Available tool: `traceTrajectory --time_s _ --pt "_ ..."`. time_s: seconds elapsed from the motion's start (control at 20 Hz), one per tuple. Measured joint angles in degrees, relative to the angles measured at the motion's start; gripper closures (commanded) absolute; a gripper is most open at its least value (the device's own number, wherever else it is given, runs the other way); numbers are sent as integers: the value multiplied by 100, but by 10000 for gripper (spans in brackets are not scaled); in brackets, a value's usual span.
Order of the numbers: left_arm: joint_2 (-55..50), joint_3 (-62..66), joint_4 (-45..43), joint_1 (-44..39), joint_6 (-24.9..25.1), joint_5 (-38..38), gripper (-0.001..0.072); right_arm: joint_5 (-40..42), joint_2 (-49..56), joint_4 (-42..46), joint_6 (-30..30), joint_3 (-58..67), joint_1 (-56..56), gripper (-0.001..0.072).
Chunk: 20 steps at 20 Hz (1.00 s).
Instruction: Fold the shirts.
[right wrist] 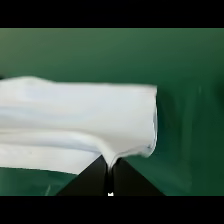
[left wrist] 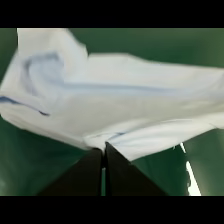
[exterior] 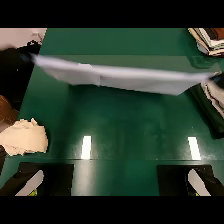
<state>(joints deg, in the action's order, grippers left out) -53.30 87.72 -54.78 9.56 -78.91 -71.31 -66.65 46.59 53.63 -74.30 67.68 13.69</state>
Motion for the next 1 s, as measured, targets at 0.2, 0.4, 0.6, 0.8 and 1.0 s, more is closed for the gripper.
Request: traceTrajectory --time_s 0.2,0.4,0.6,0.8,1.0 --pt "11 2400 0 2 -212 -208 683 -39 -111 33 2 1921 -24 696" --pt "227 3773 11 2 -494 -92 683 -251 -144 332 -2 3412 -28 696" --pt "404 4201 101 2 -608 216 683 -723 52 946 -269 4546 -31 696" --pt "365 3469 101 2 -643 280 683 -1397 684 1220 -442 5029 -33 696" --pt "-170 2048 114 -2 -605 66 683 -1847 1578 1274 -492 4345 -48 696"
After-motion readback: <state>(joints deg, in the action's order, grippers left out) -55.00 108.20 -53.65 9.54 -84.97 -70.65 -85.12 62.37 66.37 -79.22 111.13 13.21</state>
